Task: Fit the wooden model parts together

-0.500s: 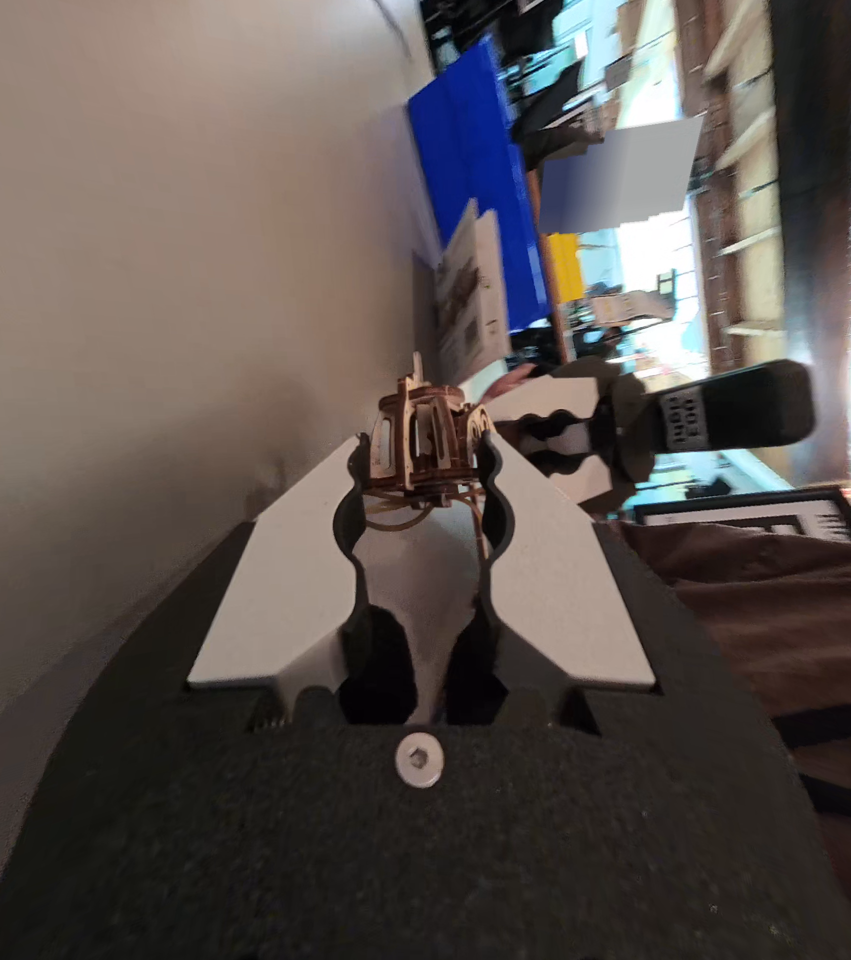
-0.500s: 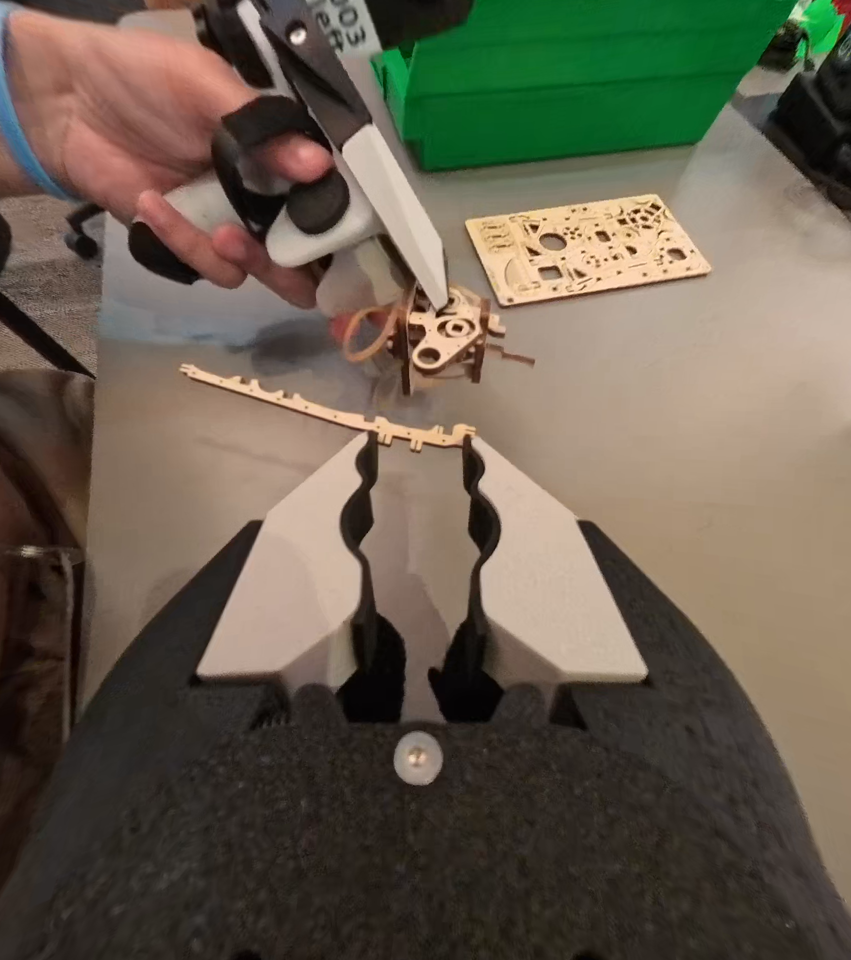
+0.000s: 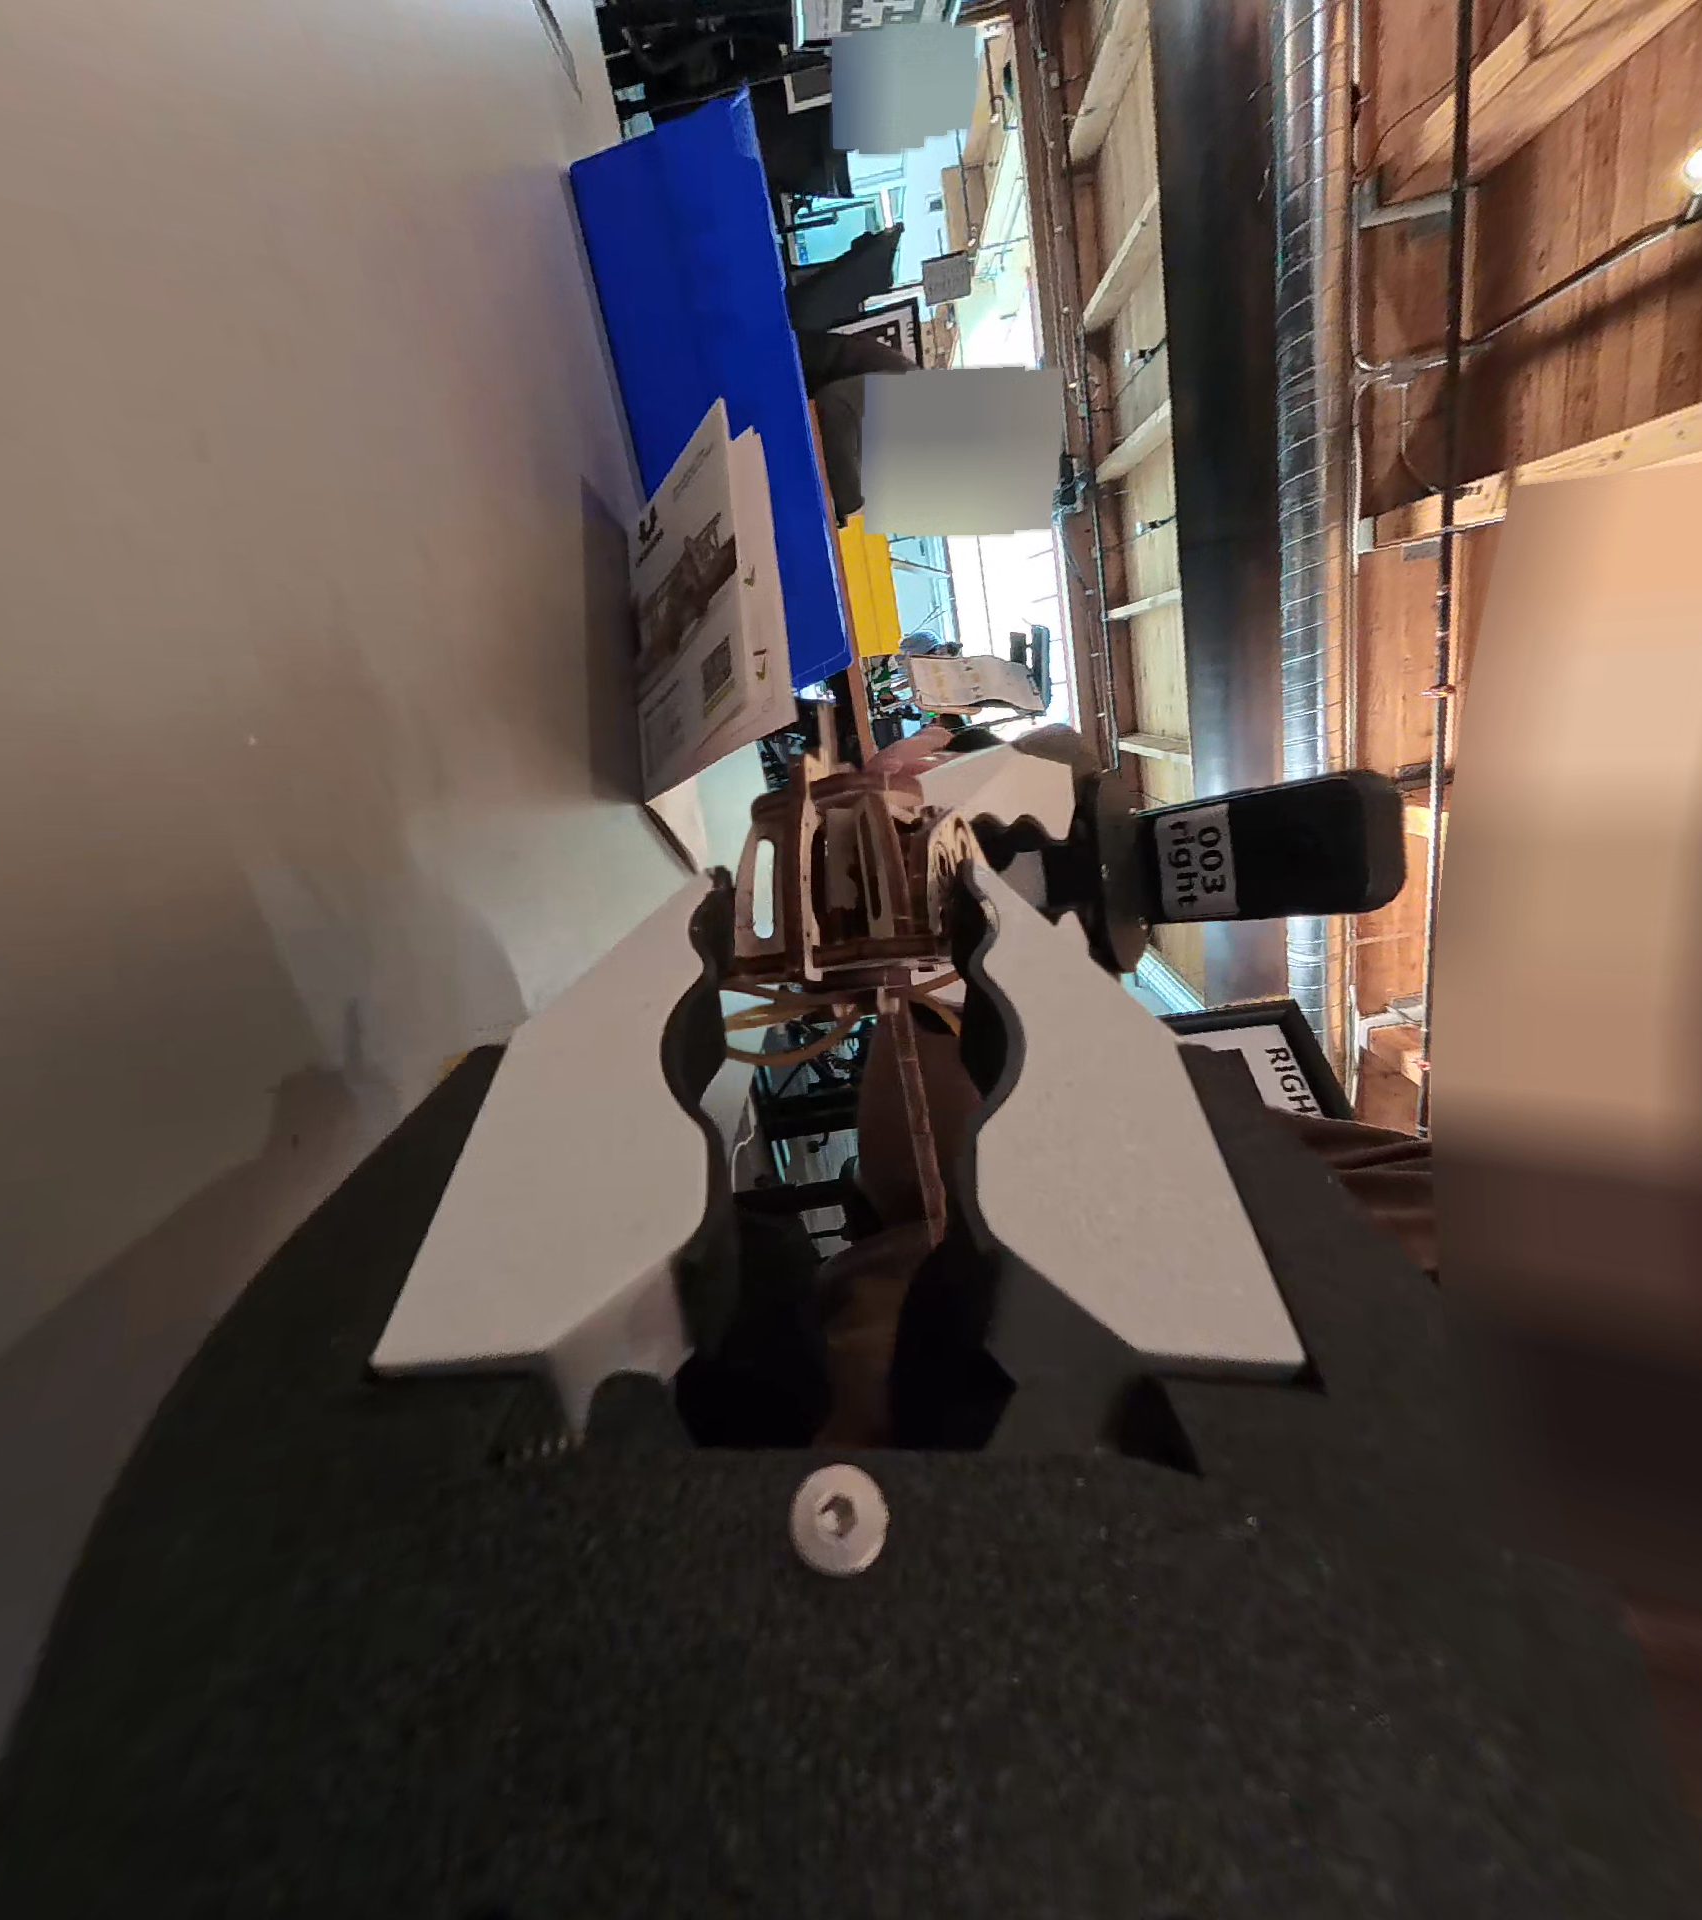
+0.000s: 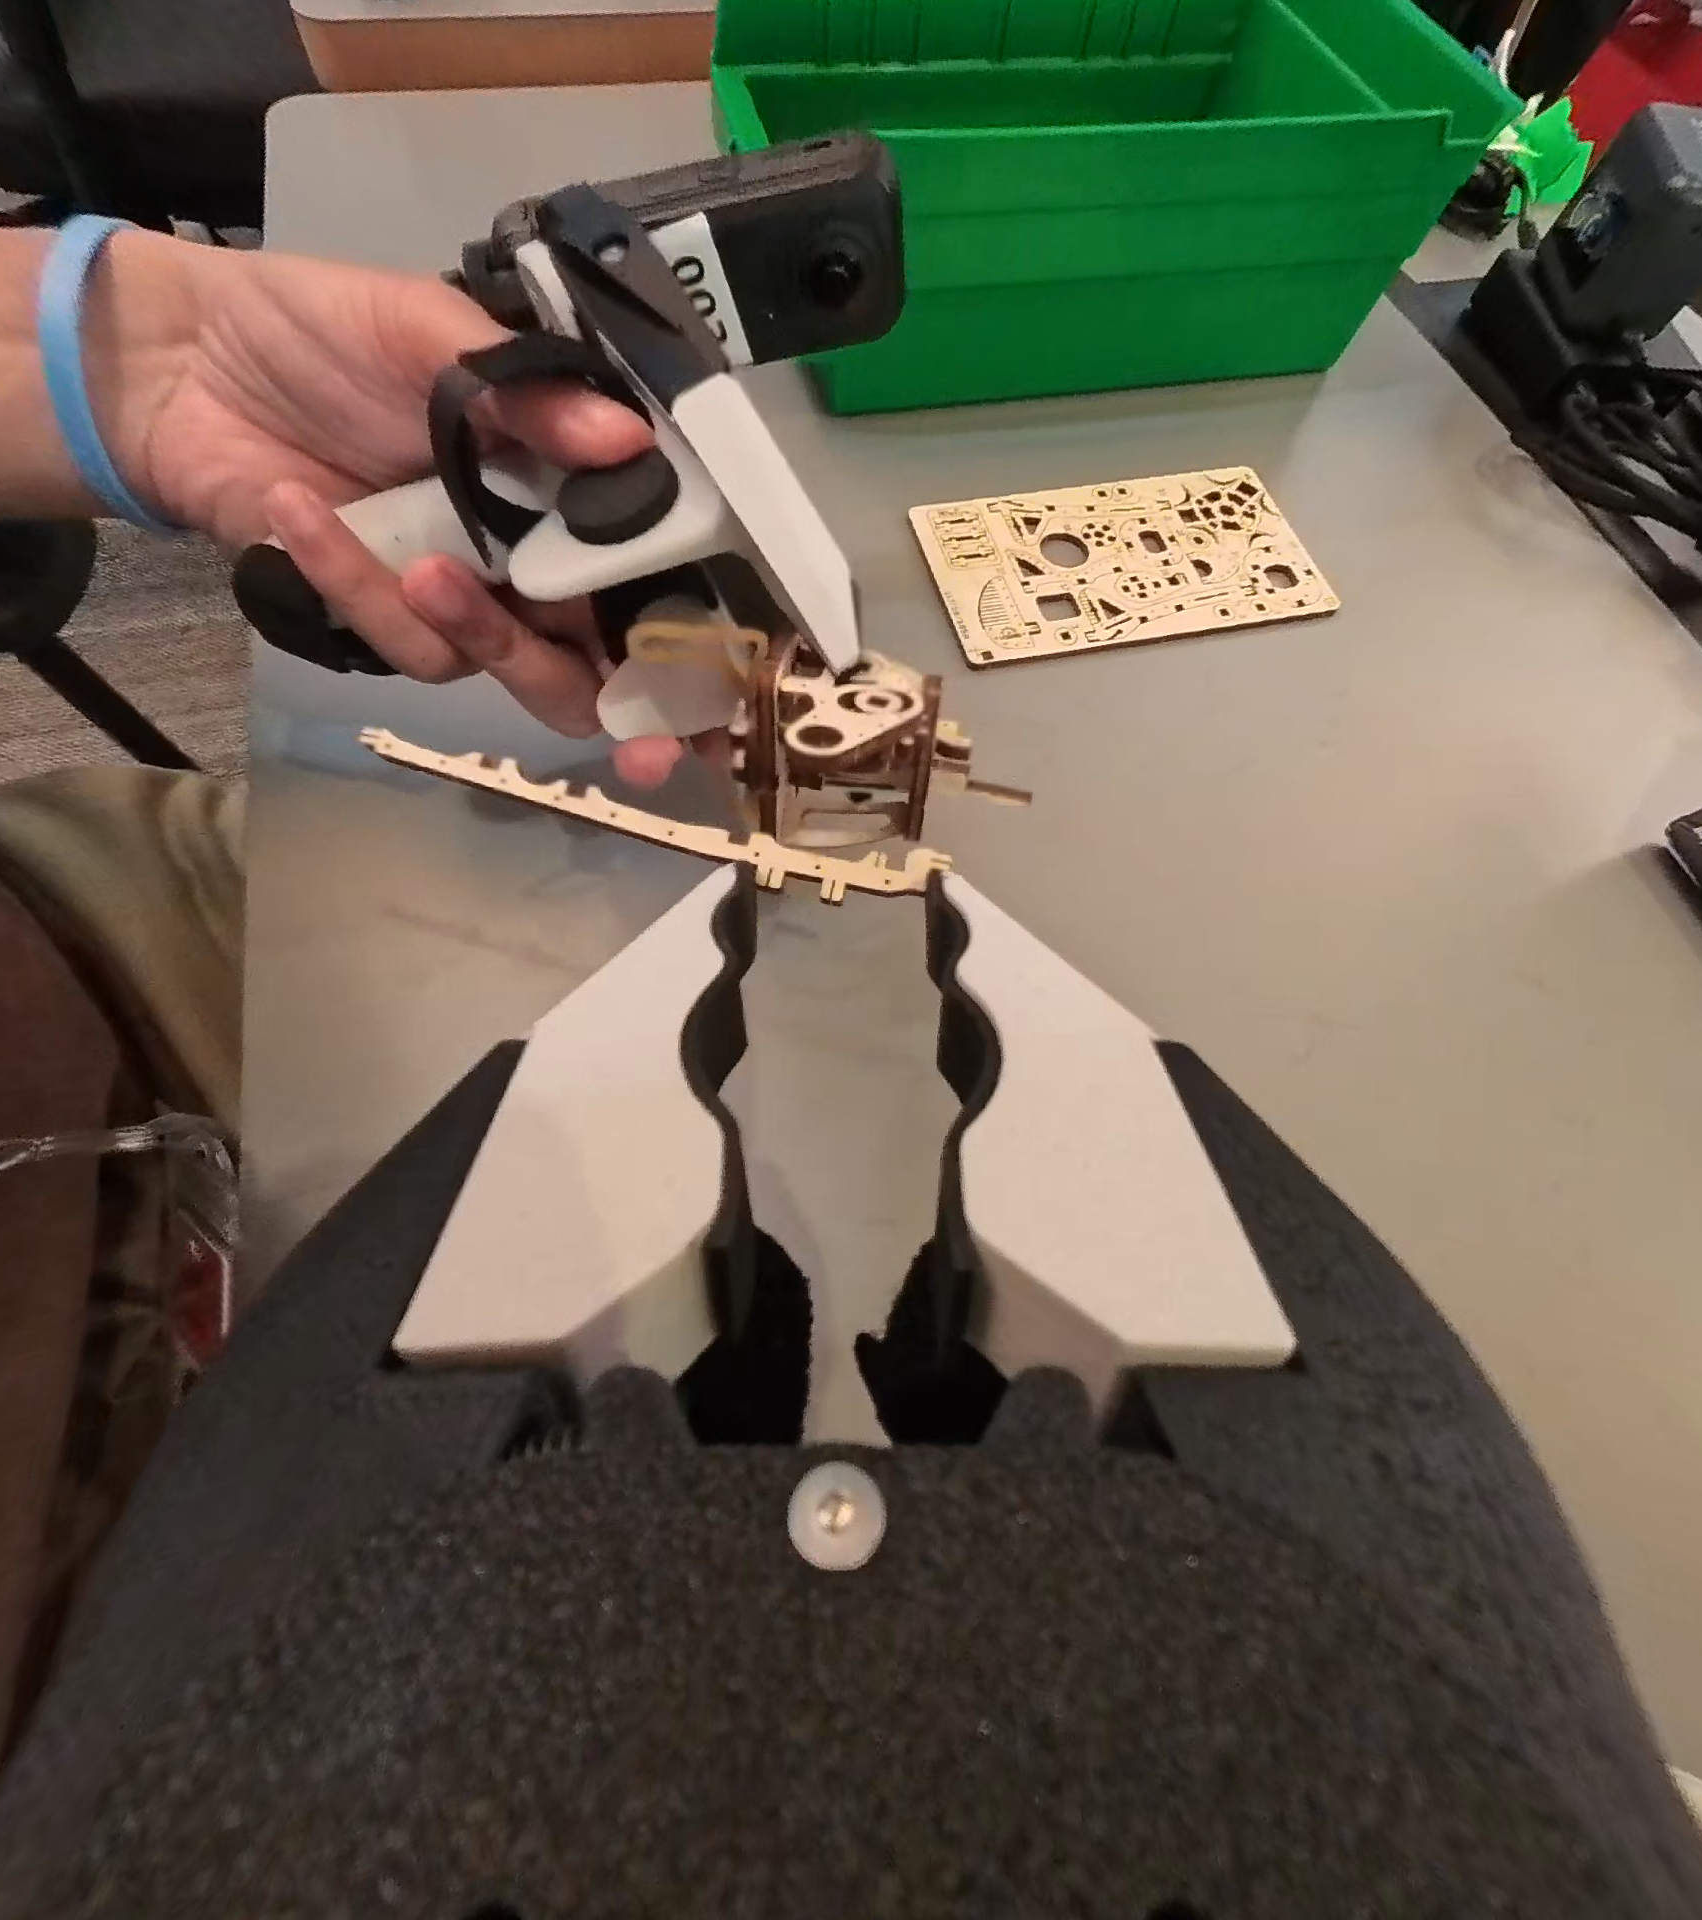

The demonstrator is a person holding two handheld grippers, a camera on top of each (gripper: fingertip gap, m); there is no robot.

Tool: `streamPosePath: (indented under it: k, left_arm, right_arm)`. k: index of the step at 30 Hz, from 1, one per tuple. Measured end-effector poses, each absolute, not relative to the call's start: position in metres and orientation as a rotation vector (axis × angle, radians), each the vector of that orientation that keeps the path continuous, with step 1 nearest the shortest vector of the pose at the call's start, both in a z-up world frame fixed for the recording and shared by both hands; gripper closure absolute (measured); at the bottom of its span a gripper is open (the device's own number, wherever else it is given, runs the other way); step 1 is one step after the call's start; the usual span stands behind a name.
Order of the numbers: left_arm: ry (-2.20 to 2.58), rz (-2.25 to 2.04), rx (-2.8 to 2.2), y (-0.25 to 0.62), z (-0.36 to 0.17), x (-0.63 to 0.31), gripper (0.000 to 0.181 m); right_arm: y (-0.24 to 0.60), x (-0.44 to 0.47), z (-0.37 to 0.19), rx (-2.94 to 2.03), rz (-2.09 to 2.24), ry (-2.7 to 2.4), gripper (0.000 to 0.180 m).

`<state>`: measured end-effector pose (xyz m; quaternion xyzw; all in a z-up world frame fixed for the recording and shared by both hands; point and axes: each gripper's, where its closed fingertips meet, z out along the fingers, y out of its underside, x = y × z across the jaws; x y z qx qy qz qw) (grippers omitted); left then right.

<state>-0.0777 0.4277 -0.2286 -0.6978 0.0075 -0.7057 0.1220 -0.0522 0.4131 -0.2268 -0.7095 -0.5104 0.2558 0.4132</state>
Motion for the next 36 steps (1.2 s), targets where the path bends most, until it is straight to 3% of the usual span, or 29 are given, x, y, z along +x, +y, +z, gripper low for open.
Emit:
streamPosePath:
  k: [31,36]
  left_arm:
    - [0.071,-1.928,-2.198,0.412,-0.252,-0.061,0.142]
    - [-0.071,-2.102,-2.068,0.417,-0.236,-0.061,0.141]
  right_arm:
    - [0.412,-0.053,-0.252,-1.94,0.611,-1.428,0.148]
    - [0.413,-0.053,-0.234,-1.895,0.683,-1.363,0.133]
